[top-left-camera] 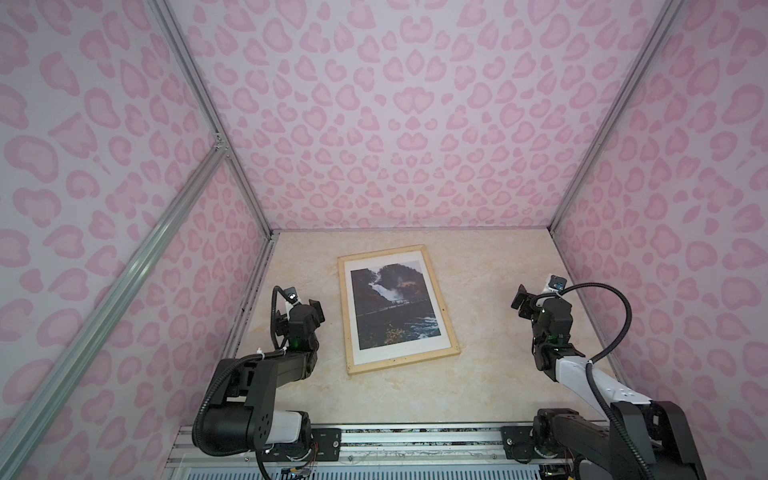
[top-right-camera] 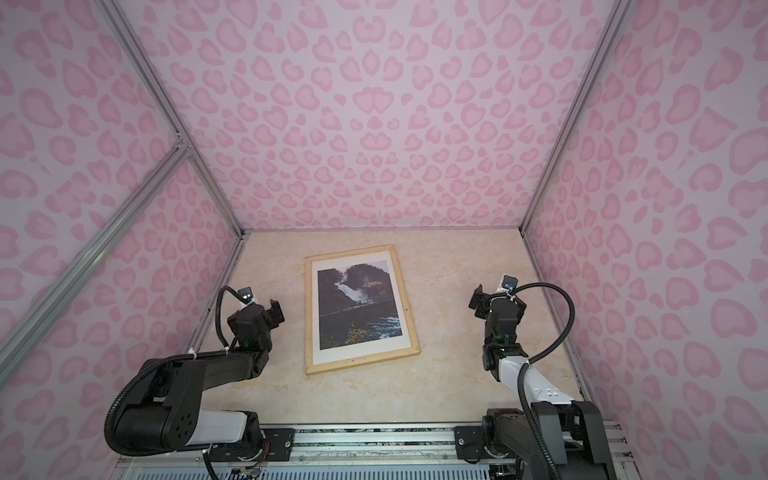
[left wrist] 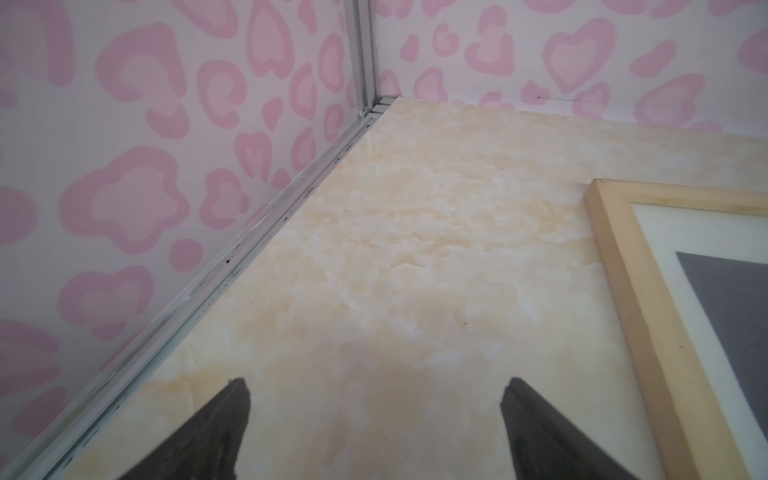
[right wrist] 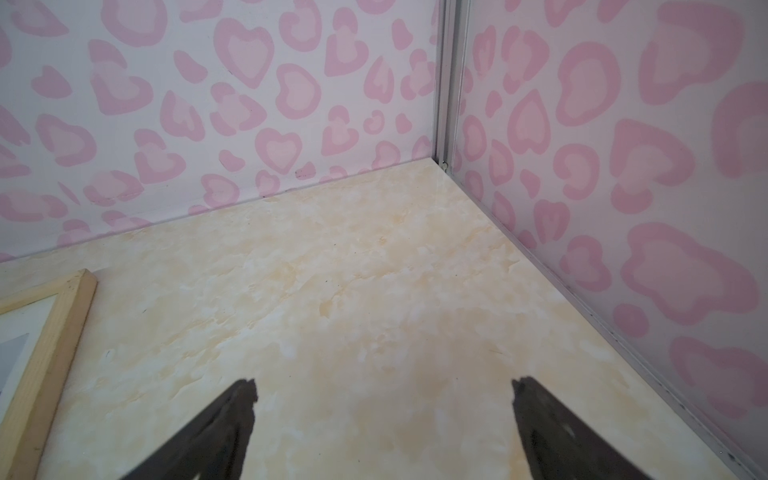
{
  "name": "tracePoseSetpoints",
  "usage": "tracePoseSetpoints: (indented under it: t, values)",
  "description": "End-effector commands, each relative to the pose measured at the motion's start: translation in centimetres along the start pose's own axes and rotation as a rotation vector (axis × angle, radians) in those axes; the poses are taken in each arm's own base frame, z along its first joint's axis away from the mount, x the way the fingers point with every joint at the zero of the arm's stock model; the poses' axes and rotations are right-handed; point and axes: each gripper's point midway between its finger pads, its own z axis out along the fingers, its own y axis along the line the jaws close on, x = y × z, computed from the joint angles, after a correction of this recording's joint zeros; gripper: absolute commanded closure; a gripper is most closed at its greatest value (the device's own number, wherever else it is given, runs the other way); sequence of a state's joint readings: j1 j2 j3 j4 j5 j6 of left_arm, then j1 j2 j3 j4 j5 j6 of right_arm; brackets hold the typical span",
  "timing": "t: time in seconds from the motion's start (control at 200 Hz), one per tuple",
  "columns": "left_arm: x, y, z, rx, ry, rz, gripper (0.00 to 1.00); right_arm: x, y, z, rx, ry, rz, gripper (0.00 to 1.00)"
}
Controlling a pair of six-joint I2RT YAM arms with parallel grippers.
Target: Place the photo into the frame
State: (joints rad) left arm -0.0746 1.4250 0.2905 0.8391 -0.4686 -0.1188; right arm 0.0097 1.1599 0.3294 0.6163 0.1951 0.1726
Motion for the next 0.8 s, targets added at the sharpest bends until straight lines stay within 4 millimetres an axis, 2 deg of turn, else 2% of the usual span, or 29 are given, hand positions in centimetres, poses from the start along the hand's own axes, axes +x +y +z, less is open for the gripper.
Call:
tracePoseSetpoints:
  t: [0.0, 0.05, 0.16, 0.225, 0.3, 0.345, 0.4, 0.475, 0.535, 0.59, 0.61, 0.685, 0.795]
  values:
    - [-3.5, -1.9, -0.1, 0.122, -0.178, -0.024, 0.03, -1.5, 0.1, 0.4, 0.0, -0.098, -0.008, 0.02]
    - [-3.4, -2.4, 0.1, 0.155, -0.151, -0.014, 0.03, -1.3, 0.6, 0.7, -0.027, -0.105, -0.044, 0.01]
    - [-3.5, -1.8, 0.7, 0.133, -0.14, -0.039, 0.03, -1.3, 1.4, 1.6, -0.054, -0.102, -0.092, 0.01]
    - [-3.3, -1.7, 0.7, 0.134, -0.123, -0.037, 0.03, -0.8, 1.8, 2.5, -0.066, -0.025, -0.108, 0.01]
    - [-3.4, -1.7, 0.6, 0.134, -0.128, -0.039, 0.03, -0.1, 3.5, 3.2, -0.145, 0.041, -0.167, 0.01]
    - [-3.4, -1.7, 0.7, 0.131, -0.133, -0.039, 0.03, 1.2, 4.1, 3.4, -0.16, 0.068, -0.196, 0.01]
    - [-3.3, -1.8, 0.7, 0.134, -0.125, -0.038, 0.03, 2.6, 3.7, 3.2, -0.142, 0.072, -0.185, 0.01]
    - [-3.3, -1.7, 0.7, 0.133, -0.126, -0.039, 0.03, 2.3, 4.5, 2.3, -0.179, -0.012, -0.226, 0.0]
    - [-3.4, -1.8, 0.7, 0.135, -0.129, -0.039, 0.03, 2.7, 3.7, 2.4, -0.121, -0.015, -0.212, 0.0]
    - [-3.4, -1.8, 0.7, 0.134, -0.128, -0.039, 0.03, 4.2, 3.2, 2.5, -0.113, -0.028, -0.202, 0.0]
    - [-3.4, -1.7, 0.7, 0.132, -0.128, -0.039, 0.03, 3.3, 3.3, 2.3, -0.116, -0.1, -0.185, 0.0]
    - [-3.3, -1.7, 0.7, 0.133, -0.126, -0.038, 0.03, 3.6, 3.0, 1.2, -0.127, -0.116, -0.183, 0.0]
    - [-3.4, -1.8, 0.7, 0.135, -0.125, -0.039, 0.03, 3.7, 2.5, 3.1, -0.109, -0.052, -0.146, 0.0]
